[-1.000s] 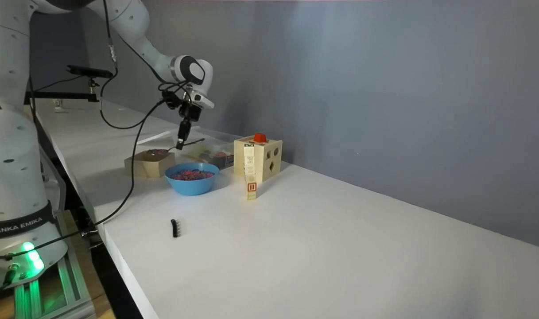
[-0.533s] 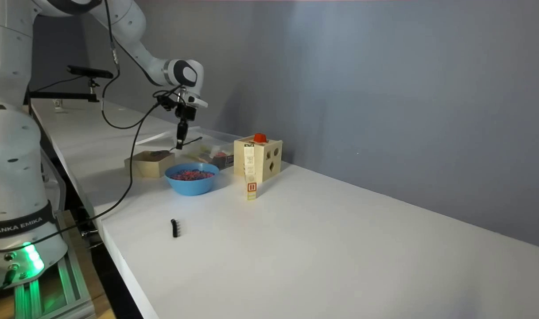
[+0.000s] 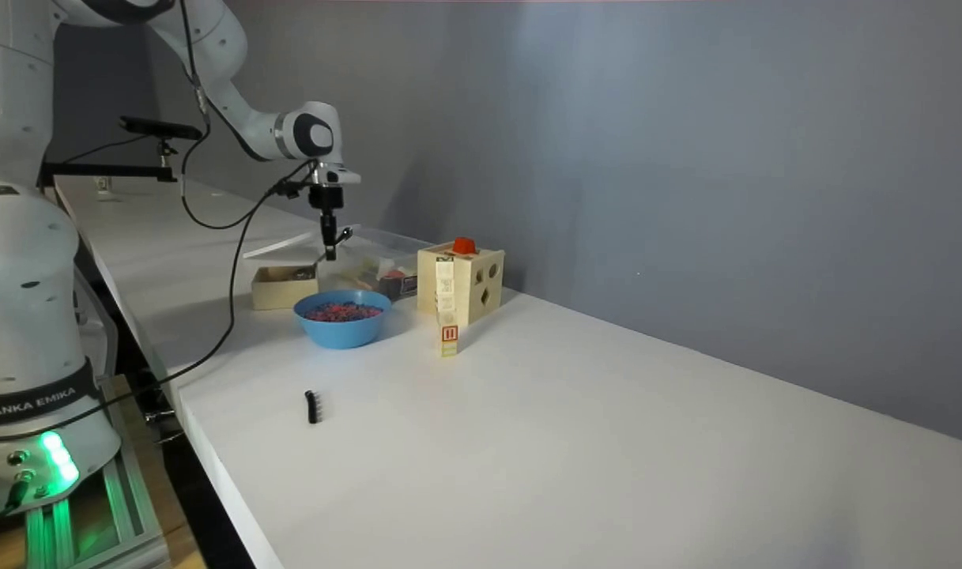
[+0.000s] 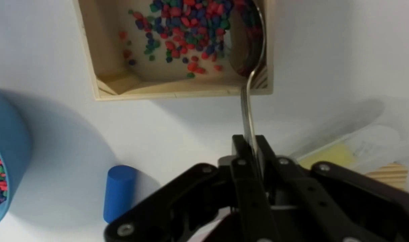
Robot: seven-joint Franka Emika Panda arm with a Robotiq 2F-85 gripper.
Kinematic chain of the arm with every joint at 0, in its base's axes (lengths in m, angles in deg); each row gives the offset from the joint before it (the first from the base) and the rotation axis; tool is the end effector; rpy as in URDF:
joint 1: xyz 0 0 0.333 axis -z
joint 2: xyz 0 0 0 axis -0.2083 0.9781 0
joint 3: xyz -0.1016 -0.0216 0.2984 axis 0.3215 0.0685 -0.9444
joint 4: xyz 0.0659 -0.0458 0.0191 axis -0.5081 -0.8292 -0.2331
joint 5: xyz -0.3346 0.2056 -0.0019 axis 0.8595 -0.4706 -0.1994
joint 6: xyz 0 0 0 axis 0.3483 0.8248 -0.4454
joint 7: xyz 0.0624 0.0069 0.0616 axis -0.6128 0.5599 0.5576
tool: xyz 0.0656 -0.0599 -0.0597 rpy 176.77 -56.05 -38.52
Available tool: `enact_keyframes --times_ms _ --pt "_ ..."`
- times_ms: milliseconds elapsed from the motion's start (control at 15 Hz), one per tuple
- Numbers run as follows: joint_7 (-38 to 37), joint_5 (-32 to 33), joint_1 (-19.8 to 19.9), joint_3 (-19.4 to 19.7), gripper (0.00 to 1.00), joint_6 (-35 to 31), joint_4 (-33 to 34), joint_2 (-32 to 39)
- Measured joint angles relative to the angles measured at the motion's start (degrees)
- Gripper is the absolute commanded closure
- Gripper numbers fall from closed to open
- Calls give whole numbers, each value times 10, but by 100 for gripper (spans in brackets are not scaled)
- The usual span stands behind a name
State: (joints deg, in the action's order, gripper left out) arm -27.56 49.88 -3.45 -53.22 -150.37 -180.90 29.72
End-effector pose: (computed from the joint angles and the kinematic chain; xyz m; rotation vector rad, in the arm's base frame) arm 0.5337 0.2239 0.3537 2.9411 -0.7629 0.0585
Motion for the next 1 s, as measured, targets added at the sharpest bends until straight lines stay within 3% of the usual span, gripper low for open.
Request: enact_keyframes --times_ms 333,1000 --pt "0 34 -4 0 97 -65 -44 -21" --pt "-21 90 15 2 97 -5 -109 -90"
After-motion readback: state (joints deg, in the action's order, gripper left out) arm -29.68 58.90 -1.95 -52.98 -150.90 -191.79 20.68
